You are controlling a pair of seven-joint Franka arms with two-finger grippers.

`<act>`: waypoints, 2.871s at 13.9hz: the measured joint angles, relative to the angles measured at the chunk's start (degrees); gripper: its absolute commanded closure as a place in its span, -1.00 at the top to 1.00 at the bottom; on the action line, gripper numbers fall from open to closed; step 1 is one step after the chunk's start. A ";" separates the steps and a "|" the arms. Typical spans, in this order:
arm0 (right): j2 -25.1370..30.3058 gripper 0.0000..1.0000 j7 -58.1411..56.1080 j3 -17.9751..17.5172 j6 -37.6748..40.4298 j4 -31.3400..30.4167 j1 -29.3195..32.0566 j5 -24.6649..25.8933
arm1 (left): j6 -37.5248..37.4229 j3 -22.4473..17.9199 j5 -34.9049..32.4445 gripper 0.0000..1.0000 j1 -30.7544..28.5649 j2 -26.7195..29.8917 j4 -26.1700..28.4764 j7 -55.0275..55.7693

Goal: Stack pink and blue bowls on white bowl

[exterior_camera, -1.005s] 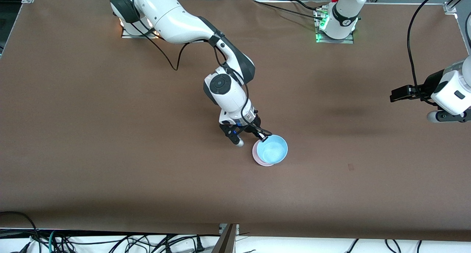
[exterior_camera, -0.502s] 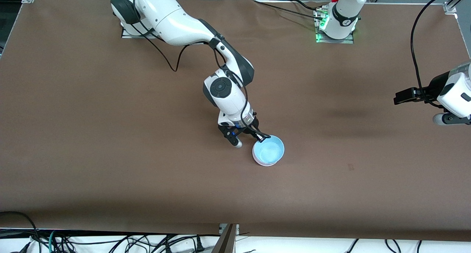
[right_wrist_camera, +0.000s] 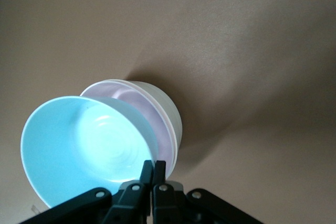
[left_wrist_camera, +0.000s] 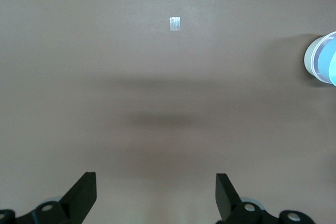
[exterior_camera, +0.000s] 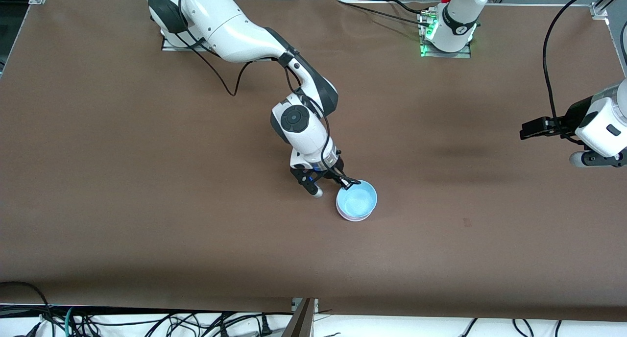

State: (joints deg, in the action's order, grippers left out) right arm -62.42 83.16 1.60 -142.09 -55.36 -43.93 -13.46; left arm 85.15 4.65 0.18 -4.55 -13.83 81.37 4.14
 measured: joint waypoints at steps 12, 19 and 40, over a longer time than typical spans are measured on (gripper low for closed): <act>-0.40 -1.00 -5.41 0.46 5.54 -0.04 0.27 3.23 | 0.09 -0.06 0.00 1.00 -0.08 -1.62 -2.36 -0.05; -0.14 -0.56 -10.41 0.69 7.78 0.30 1.20 3.27 | 0.10 0.00 0.00 1.00 -0.02 -1.63 -2.56 -0.07; 21.62 0.99 -52.67 3.86 51.89 3.01 20.60 4.02 | 0.09 0.06 0.00 1.00 0.11 -1.71 -2.90 -0.07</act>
State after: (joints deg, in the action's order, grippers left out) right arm -40.80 30.49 5.46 -90.19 -52.35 -23.33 -9.44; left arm 85.24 4.71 0.18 -4.44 -15.54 78.47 4.07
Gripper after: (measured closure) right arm 0.000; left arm 0.000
